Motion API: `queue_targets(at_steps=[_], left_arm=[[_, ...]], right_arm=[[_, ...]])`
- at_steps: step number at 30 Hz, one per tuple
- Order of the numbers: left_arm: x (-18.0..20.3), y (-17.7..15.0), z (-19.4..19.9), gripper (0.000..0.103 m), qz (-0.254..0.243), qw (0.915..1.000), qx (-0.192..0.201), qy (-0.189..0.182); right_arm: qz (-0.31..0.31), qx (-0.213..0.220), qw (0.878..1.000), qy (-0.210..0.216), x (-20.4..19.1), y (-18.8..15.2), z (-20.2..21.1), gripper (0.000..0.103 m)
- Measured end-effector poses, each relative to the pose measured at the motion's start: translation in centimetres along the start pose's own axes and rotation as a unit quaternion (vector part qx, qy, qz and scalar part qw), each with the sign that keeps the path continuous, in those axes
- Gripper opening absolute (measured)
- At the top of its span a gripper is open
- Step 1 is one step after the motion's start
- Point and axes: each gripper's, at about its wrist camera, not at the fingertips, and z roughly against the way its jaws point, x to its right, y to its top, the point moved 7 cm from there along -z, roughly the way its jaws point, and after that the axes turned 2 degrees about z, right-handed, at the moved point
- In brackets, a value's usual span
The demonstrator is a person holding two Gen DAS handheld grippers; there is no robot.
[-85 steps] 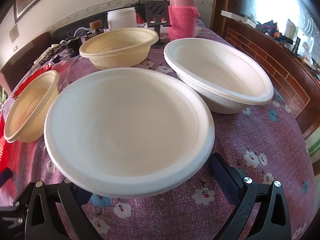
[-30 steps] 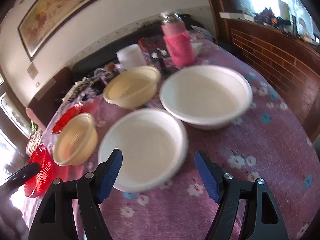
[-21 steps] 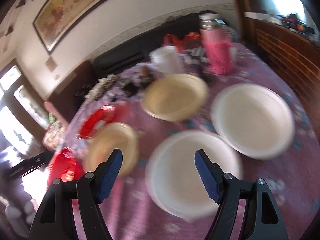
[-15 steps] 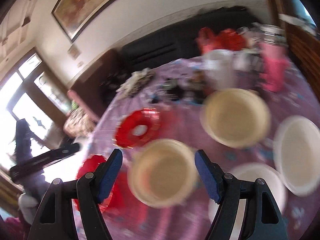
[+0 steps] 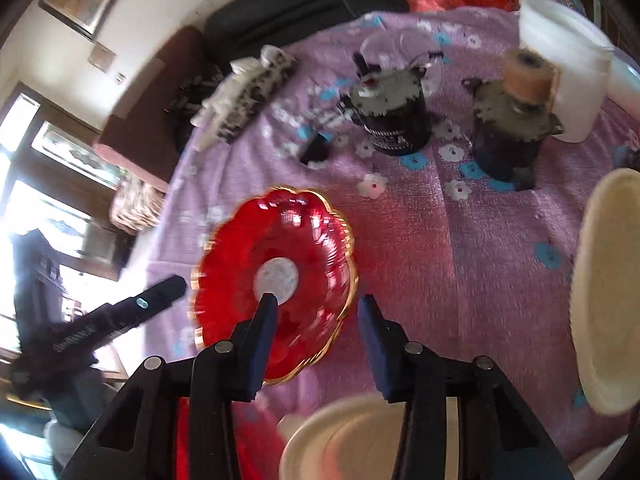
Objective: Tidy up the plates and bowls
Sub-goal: 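Close the left gripper on the red plate rim while the right gripper grips beside it, then lower the small red plate onto the larger red plate and open both grippers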
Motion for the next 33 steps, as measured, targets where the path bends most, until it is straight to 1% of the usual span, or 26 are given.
queue_targets(at_steps=[3, 6, 7, 8, 9, 10, 11, 12, 13, 14, 15, 17, 19, 22, 25, 30, 33], left_arm=[[-0.1, 0.5, -1.9, 0.07, 0.009, 0.9997, -0.021, -0.001], [-0.2, 0.6, -3.5, 0.069, 0.017, 0.9989, -0.043, 0.001], [0.0, 0.7, -3.7, 0.069, 0.013, 0.999, -0.043, 0.004], [0.2, 0.7, -3.9, 0.066, 0.005, 0.999, -0.044, 0.007], [0.5, 0.6, -4.3, 0.055, -0.003, 0.9986, -0.052, 0.008], [0.6, 0.4, -4.6, 0.053, -0.01, 0.9981, -0.058, 0.018], [0.6, 0.3, -4.7, 0.047, -0.019, 0.9977, -0.053, 0.037], [0.6, 0.3, -4.7, 0.04, -0.025, 0.9974, -0.049, 0.046], [0.5, 0.3, -4.6, 0.034, -0.03, 0.997, -0.046, 0.055], [0.2, 0.3, -4.6, 0.022, -0.028, 0.9969, -0.044, 0.059], [-0.1, 0.2, -4.4, 0.017, -0.022, 0.9972, -0.043, 0.058], [-0.4, 0.2, -3.7, 0.016, -0.007, 0.9985, -0.036, 0.042], [-0.4, 0.0, -2.4, 0.016, -0.01, 0.9991, -0.021, 0.036], [0.0, -0.3, -0.4, 0.016, -0.019, 0.999, 0.006, 0.039], [-0.2, -0.7, 1.8, 0.016, -0.016, 0.9991, 0.026, 0.031], [-1.4, -3.0, 6.4, 0.016, -0.008, 0.9977, 0.065, 0.021], [-2.8, -4.8, 8.7, 0.016, -0.001, 0.9964, 0.083, 0.019]], right_arm=[[0.013, -0.018, 0.999, -0.023, 0.1, -0.1, -2.0, 0.045], [0.024, -0.026, 0.999, -0.034, -0.1, -0.1, -3.2, 0.045], [0.026, -0.027, 0.999, -0.036, -0.1, -0.2, -3.3, 0.044], [0.028, -0.028, 0.998, -0.038, -0.2, -0.3, -3.4, 0.042], [0.03, -0.03, 0.998, -0.04, -0.3, -0.4, -3.7, 0.04], [0.031, -0.029, 0.998, -0.045, -0.2, -0.5, -3.8, 0.035], [0.032, -0.024, 0.998, -0.055, 0.0, -0.4, -3.7, 0.029], [0.032, -0.019, 0.997, -0.064, 0.1, -0.3, -3.7, 0.026], [0.029, -0.016, 0.997, -0.07, 0.3, -0.2, -3.6, 0.02], [0.025, -0.013, 0.997, -0.075, 0.6, -0.2, -3.6, 0.017], [0.019, -0.009, 0.997, -0.075, 0.8, -0.2, -3.5, 0.017], [0.009, 0.007, 0.998, -0.059, 1.0, -0.2, -2.6, 0.013], [0.006, 0.019, 0.999, -0.041, 0.7, -0.3, -1.6, 0.013], [0.022, 0.038, 0.998, -0.046, -0.4, -0.5, 0.0, 0.013], [0.028, 0.055, 0.997, -0.037, -1.5, -1.0, 1.4, 0.013], [0.07, 0.082, 0.994, -0.03, -5.1, -3.1, 4.2, 0.013], [0.091, 0.089, 0.992, -0.022, -7.3, -4.8, 5.0, 0.013]])
